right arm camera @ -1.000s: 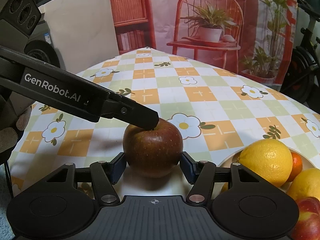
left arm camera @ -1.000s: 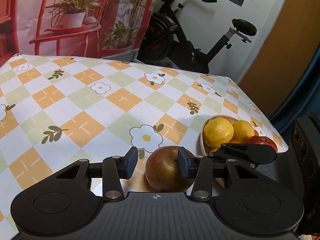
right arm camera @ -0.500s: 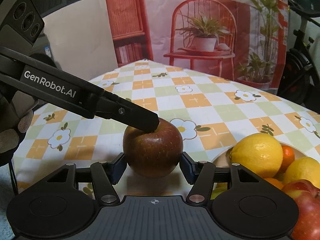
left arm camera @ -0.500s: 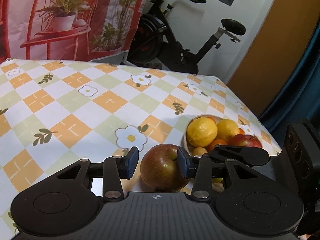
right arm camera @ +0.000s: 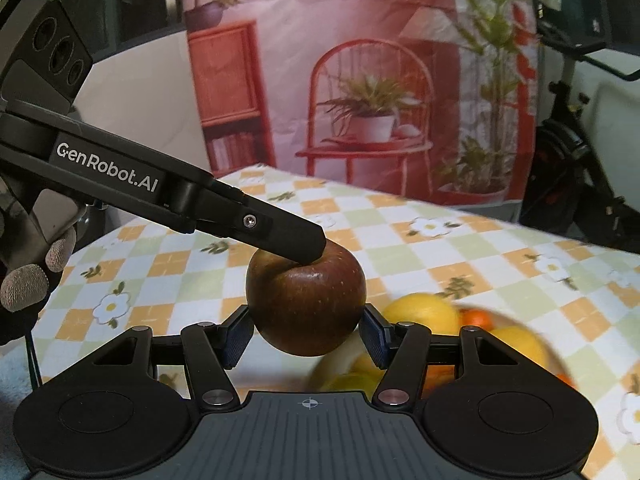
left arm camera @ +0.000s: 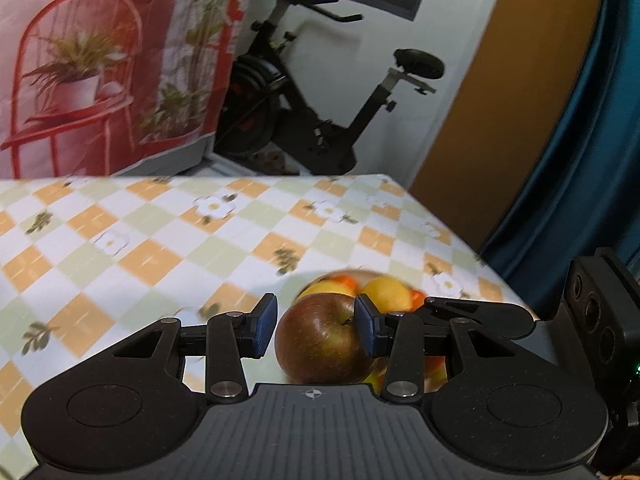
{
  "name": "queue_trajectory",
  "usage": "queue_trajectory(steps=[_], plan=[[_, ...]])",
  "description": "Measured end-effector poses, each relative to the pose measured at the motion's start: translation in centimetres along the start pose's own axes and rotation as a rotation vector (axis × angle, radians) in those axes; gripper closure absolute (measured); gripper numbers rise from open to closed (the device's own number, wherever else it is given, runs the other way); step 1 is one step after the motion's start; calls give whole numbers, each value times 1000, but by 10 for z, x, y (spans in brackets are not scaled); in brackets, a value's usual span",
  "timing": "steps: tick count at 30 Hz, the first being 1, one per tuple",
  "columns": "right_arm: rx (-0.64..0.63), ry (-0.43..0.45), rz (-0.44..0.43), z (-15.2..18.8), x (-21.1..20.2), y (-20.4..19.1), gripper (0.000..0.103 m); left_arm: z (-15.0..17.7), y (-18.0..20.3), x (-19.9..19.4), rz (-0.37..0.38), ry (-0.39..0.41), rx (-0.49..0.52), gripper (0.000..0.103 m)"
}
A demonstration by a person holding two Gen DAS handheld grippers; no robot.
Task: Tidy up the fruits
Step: 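Carry the second red apple over the plate with both tools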
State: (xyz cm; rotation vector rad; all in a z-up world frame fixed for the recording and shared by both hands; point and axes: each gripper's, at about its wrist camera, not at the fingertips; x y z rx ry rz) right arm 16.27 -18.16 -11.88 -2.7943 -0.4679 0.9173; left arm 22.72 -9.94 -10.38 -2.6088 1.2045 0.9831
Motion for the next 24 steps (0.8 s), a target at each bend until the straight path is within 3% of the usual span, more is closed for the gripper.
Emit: queue_trajectory(steps=[10,24], plan=[[23,1,57,-13,-19,46,49,-21,25,35,50,-12,37,58],[-28,-102,56,1,3,41,49,-8,12,42,67,-89,5,59]])
Point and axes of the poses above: each gripper's, at about its wrist camera, not at the fingertips, and x roughly the way its jaws point, y to its right, z to its underside, and after that the axes turned 9 degrees about x, right-handed
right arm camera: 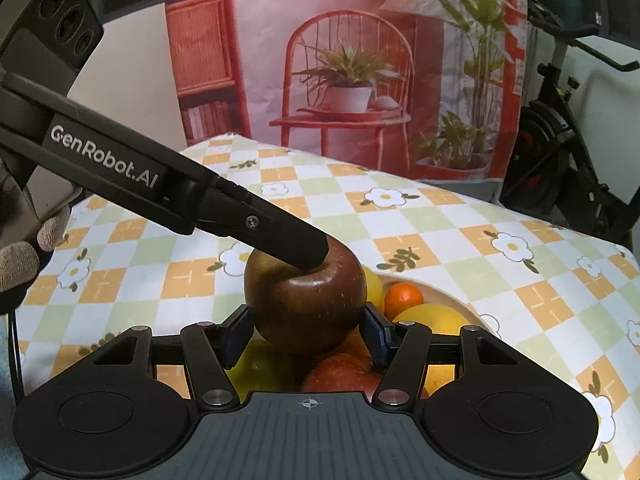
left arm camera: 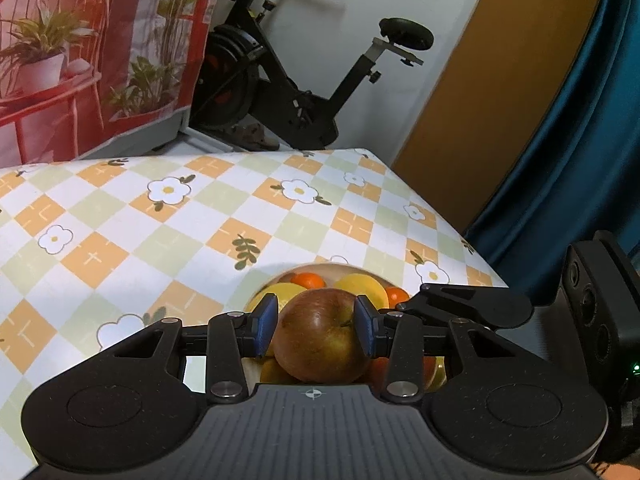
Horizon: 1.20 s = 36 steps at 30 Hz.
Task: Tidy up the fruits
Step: 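Carry the second red apple over the plate with both tools, then lower the apple onto the plate and open both tools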
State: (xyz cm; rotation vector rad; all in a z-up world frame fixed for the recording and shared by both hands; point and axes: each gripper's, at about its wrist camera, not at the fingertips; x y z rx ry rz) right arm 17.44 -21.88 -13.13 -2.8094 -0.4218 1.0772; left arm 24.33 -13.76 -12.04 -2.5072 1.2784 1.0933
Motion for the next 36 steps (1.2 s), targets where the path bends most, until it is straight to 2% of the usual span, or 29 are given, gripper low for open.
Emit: queue_trajectory(steps=[9,12,23,32,36], plan=[[-5,-22,12,2,3,-2,48,3,2,0,-5,-8,7,59],[-5,-26,20,1,2,-1,45,4,4,-3,-25,-4,13,59],[3,-25,41,1,0,-1,44,6,-5,-26,-144,32,1,56],[5,-25,61,-2,-3,-5,42,10,-9,-39,-215,56,-3,43],[14,-14,70,-3,-8,-6,37,11,-8,-43,-245,58,1,38]])
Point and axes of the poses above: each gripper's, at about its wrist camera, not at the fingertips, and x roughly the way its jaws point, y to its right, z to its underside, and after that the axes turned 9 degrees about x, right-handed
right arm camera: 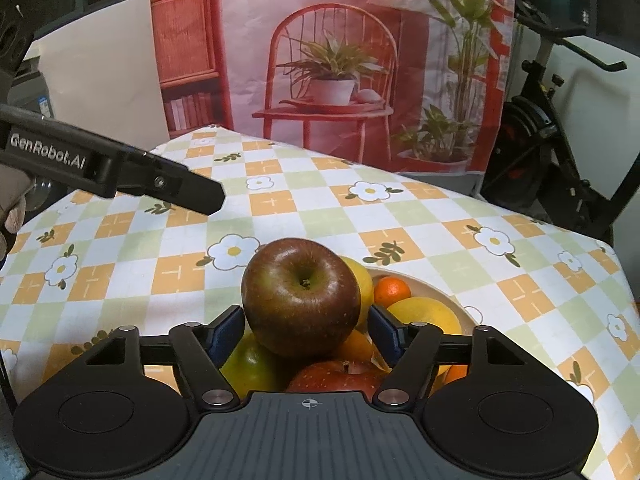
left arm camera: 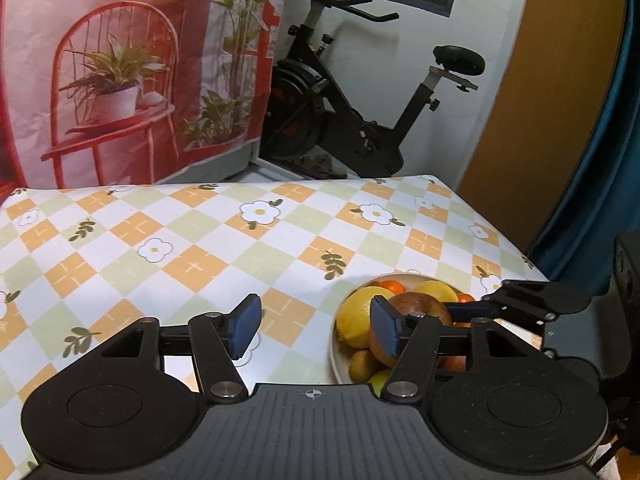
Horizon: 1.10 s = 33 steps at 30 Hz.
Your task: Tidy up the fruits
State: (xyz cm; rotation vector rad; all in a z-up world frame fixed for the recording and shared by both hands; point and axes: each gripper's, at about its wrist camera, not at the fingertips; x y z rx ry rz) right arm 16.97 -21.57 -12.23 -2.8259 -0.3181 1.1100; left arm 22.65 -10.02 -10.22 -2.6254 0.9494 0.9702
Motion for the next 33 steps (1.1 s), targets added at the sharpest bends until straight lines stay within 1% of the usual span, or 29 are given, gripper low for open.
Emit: queue_trajectory(steps=[2,5,7,11,16,19,23,28,30,33], plan=[[2,3,1,-1,-4,0,35,1,-1,-3,-16,2,1,34],[5,14,6,-2,-11,-1,33,2,0,-9,-40,7,4,31],[12,21,13,-3,-16,0,29,2,1,-12,-59,11,10,28],[37,38,30,-4,-29,3,23,3,7,-22,-104,24,38,24],[89,57,45,-2,-48,8,7,4,16,-36,-154,49,55,18],[126,71,71,0,-59,12,0,4,21,-44,-183,63,57,16],[179,92,92,4,-75,16,0,3,29,-57,-229,83,57,15],[242,139,121,7,-97,17,0,3,37,-79,-280,121,44,13],[268,160,129,7,-107,16,0,3,39,-91,-313,140,39,13],[294,192,162,7,-122,14,0,2,42,-109,-370,164,29,11]])
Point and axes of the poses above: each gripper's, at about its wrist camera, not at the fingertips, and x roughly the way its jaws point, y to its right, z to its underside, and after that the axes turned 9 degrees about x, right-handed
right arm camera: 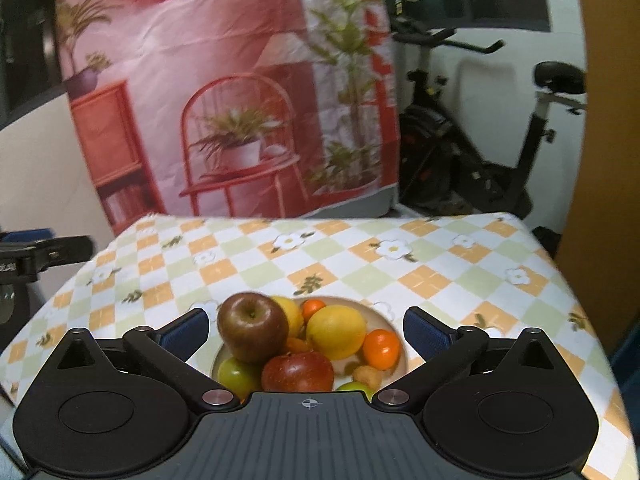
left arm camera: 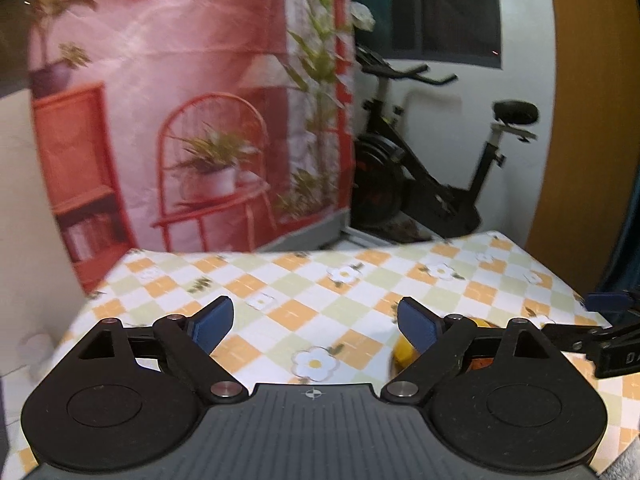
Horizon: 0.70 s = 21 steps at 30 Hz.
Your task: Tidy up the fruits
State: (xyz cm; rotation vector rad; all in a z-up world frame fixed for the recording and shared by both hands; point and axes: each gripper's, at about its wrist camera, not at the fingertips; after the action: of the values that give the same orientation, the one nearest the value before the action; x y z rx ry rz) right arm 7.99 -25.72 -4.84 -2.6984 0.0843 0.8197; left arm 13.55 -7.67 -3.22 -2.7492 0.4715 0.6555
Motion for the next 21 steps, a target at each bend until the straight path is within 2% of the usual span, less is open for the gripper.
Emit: queue_trajectory(steps=[4,8,21], plan=[[34,43,8,-6,-22,1,0,-4,-4,-24,-92,30,6,9],[48,67,9,-14,-37,1,0,-9,-2,-46,-147,62,28,7],[-19,93,23,-26,-58,-32,0,-24,-4,-74,-147,95,-9,6]])
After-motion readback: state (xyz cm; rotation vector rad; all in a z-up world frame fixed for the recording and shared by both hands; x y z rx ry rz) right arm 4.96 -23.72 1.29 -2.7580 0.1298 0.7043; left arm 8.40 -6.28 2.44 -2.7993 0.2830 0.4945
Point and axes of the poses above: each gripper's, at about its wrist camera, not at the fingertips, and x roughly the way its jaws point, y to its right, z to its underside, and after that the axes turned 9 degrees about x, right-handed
